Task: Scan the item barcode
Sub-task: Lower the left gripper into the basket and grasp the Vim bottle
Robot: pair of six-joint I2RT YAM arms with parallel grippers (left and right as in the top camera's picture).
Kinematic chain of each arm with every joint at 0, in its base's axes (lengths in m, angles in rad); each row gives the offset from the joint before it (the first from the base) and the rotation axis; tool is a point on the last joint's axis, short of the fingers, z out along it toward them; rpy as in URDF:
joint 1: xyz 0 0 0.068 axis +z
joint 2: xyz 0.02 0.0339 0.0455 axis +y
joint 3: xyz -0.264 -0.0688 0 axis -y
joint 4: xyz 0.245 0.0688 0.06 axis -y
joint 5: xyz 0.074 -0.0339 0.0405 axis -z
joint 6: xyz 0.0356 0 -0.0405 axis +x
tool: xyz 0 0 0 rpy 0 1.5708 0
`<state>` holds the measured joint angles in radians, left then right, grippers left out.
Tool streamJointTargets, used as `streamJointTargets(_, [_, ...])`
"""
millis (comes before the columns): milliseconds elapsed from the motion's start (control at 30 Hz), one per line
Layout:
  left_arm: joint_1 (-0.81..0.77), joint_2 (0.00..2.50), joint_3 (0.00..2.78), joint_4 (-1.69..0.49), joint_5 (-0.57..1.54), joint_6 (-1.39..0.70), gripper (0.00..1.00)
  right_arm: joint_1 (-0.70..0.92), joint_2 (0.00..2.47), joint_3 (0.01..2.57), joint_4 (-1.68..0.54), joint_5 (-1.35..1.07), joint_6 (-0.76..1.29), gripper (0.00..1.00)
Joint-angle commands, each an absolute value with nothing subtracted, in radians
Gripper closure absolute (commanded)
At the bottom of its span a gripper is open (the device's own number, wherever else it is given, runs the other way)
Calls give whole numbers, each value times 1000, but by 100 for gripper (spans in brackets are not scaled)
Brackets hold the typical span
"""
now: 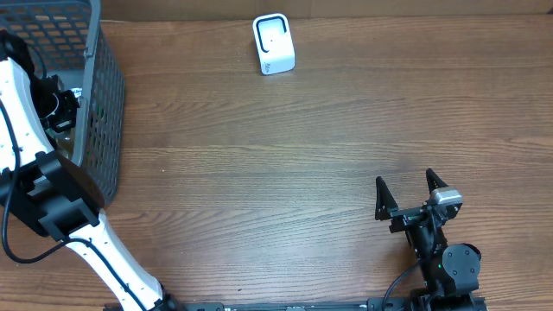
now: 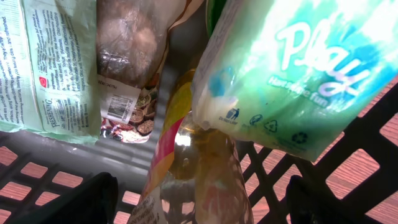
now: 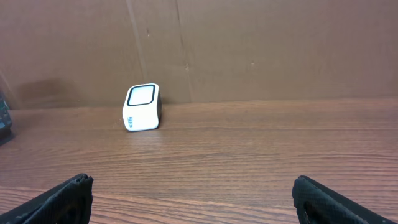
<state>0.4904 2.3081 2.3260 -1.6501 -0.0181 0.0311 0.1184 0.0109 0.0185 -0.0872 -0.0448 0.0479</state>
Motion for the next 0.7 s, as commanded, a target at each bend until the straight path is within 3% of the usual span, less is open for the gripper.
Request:
streamJointTargets(0, [488, 2319, 2323, -1649, -10, 19, 13, 116, 3, 8, -81, -39, 40, 0])
streamJointTargets(467, [488, 2319, 2268, -1618, -10, 20, 12, 116, 3, 8, -81, -39, 40, 0])
streamJointTargets(667, [490, 2318, 2261, -1600, -10, 22, 22, 116, 3, 8, -81, -39, 40, 0])
